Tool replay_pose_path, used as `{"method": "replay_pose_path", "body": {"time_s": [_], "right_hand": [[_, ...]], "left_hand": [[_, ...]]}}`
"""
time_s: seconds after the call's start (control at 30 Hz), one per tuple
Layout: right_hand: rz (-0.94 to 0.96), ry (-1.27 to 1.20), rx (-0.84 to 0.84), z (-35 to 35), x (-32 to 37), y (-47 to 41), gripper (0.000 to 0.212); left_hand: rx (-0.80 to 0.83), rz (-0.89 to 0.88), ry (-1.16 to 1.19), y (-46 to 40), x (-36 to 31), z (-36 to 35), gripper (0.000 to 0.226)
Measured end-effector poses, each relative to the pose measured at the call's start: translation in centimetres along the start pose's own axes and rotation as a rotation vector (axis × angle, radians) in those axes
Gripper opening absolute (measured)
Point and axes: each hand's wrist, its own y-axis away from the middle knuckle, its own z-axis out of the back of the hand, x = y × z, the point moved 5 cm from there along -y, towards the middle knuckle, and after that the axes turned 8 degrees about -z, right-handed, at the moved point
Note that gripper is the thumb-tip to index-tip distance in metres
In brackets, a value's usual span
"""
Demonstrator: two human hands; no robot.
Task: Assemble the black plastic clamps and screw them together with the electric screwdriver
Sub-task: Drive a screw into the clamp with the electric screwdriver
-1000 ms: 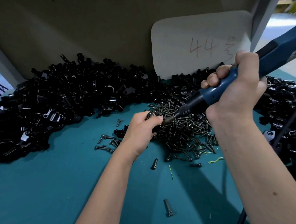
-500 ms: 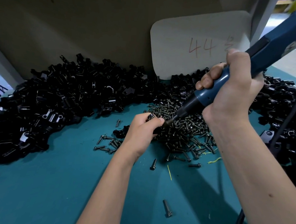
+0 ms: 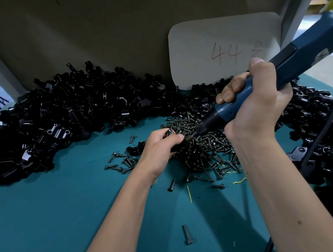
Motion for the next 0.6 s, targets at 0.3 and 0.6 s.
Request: {"method": "replay_pose_path", "body": {"time_s": [0.3,0.6], "right_hand": [[0.026,0.024,0.046,-0.5,0.0,0.2,0.019],[0.054,0.043,-0.018,-0.03,0.55,0.41,0.019]], "left_hand": [[-0.021,-0.002,0.005,0.18,-0.03,0.04,0.038],[-0.085,-0.063,-0.099,0.2,-0.51,-0.16,0.03]]}}
